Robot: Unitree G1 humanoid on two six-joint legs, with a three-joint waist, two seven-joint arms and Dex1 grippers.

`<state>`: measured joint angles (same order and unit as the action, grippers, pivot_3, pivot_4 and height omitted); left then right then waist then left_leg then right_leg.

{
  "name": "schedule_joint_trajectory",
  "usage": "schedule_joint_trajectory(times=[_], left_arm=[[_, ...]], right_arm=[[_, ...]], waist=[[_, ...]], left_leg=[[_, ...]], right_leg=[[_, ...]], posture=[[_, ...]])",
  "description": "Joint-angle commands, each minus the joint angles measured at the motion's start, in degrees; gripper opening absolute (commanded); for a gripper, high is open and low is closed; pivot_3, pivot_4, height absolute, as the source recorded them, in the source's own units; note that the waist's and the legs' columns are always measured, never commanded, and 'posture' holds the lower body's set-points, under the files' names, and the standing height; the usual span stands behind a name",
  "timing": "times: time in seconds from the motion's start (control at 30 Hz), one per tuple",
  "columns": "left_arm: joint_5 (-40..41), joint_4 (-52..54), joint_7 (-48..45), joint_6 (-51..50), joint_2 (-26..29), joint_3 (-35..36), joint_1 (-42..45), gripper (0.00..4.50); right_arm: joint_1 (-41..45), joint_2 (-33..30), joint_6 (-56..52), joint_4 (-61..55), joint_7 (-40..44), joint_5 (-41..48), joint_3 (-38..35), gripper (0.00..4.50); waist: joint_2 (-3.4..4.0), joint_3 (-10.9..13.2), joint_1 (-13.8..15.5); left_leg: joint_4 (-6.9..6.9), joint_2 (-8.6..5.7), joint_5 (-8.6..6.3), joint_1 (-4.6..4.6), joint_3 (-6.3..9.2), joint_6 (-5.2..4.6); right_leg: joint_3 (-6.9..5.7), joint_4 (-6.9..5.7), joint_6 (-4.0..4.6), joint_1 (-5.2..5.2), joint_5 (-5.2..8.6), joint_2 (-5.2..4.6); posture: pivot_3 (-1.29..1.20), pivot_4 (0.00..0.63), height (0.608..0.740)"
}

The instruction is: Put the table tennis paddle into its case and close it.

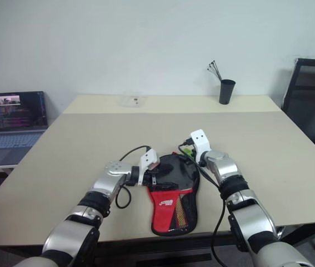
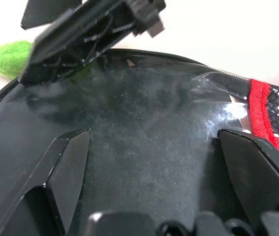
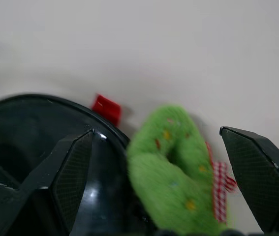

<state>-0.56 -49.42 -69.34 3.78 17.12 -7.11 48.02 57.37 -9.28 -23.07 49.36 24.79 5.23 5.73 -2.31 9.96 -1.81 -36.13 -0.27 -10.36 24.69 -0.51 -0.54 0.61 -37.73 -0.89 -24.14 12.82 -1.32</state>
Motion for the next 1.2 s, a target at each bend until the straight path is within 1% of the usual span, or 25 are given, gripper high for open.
schedule_joint_trajectory(times=[0.03, 0.13, 0.17, 0.2, 0.43, 0.6, 0.93, 1.1, 1.2], left_arm=[[0.15, 1.46, -0.21, -0.44, -0.11, -1.14, -0.51, 4.48], [0.24, 1.84, -0.25, -0.54, -0.07, -1.35, -0.65, 4.48], [0.25, 1.99, -0.34, -0.52, -0.10, -1.50, -0.71, 4.50], [0.28, 2.11, -0.51, -0.52, -0.12, -1.67, -0.74, 4.50], [0.61, 1.66, -1.05, 0.15, -0.79, -2.61, 0.06, 4.50], [0.22, 0.71, -1.66, 1.05, -1.56, -3.52, 0.55, 4.50], [0.44, 0.77, -1.92, 1.13, -1.73, -3.63, -0.03, 4.50], [2.98, 0.68, -1.32, -1.14, -3.56, -1.34, 2.65, 4.50], [1.64, -1.18, -1.73, 0.18, -3.74, -2.33, 3.27, 4.50]], right_arm=[[2.71, 0.53, 3.11, 2.84, -0.68, -0.47, -1.71, 4.50], [3.01, 0.77, 3.83, 4.47, -1.15, -0.44, -2.25, 4.50], [3.08, 0.84, 4.00, 4.94, -1.58, -0.35, -2.63, 4.10], [3.15, 0.90, 4.10, 5.37, -1.96, -0.27, -3.02, 3.92], [3.07, 1.24, 3.28, 6.11, -3.02, 0.34, -4.95, 1.49], [2.78, 1.68, 2.36, 5.76, -3.39, 0.89, -6.10, 0.01], [2.28, 2.05, -0.05, 4.77, -4.22, 3.09, -9.73, 0.01], [2.43, 2.12, -1.24, 4.46, -5.62, 4.20, -11.51, 0.01], [2.70, 2.61, -2.43, 4.51, -7.81, 6.12, -14.29, 0.01]], waist=[[0.00, 0.00, 0.00], [0.00, 0.00, -0.01], [0.00, 0.00, 0.00], [0.00, 0.00, 0.00], [0.00, 0.00, 0.11], [0.00, 0.00, 0.16], [0.01, 0.00, 0.14], [0.02, 0.01, 0.20], [0.02, 0.01, 0.18]], left_leg=[[0.00, 0.00, 0.00, 0.00, 0.00, 0.00], [0.00, 0.00, 0.00, 0.00, 0.00, 0.00], [0.00, 0.00, 0.00, -0.01, 0.00, 0.00], [0.00, 0.00, 0.00, -0.01, 0.00, 0.00], [-0.02, 0.00, 0.01, -0.03, 0.02, 0.00], [-0.03, -0.02, 0.01, -0.03, 0.00, -0.01], [0.03, -0.02, 0.00, -0.03, 0.01, -0.01], [0.03, -0.03, 0.00, -0.03, 0.01, -0.01], [0.02, -0.05, 0.01, -0.01, 0.01, -0.01]], right_leg=[[0.01, 0.00, 0.00, 0.00, 0.00, 0.00], [0.02, -0.01, 0.00, 0.00, 0.00, 0.00], [0.03, -0.01, 0.00, 0.00, 0.00, 0.00], [0.03, -0.01, 0.00, 0.01, 0.00, 0.00], [0.03, -0.02, 0.00, 0.04, 0.00, 0.00], [0.04, -0.01, 0.00, 0.05, 0.00, -0.01], [0.04, 0.00, 0.00, 0.04, 0.00, -0.01], [0.03, 0.00, 0.00, 0.04, 0.00, -0.01], [0.02, 0.01, 0.00, 0.04, 0.01, -0.01]], posture=[[0.00, 0.150, 0.740], [0.00, 0.150, 0.740], [0.00, 0.150, 0.740], [0.00, 0.150, 0.740], [0.00, 0.150, 0.740], [0.00, 0.150, 0.740], [0.00, 0.150, 0.740], [0.00, 0.150, 0.740], [0.00, 0.150, 0.740]])
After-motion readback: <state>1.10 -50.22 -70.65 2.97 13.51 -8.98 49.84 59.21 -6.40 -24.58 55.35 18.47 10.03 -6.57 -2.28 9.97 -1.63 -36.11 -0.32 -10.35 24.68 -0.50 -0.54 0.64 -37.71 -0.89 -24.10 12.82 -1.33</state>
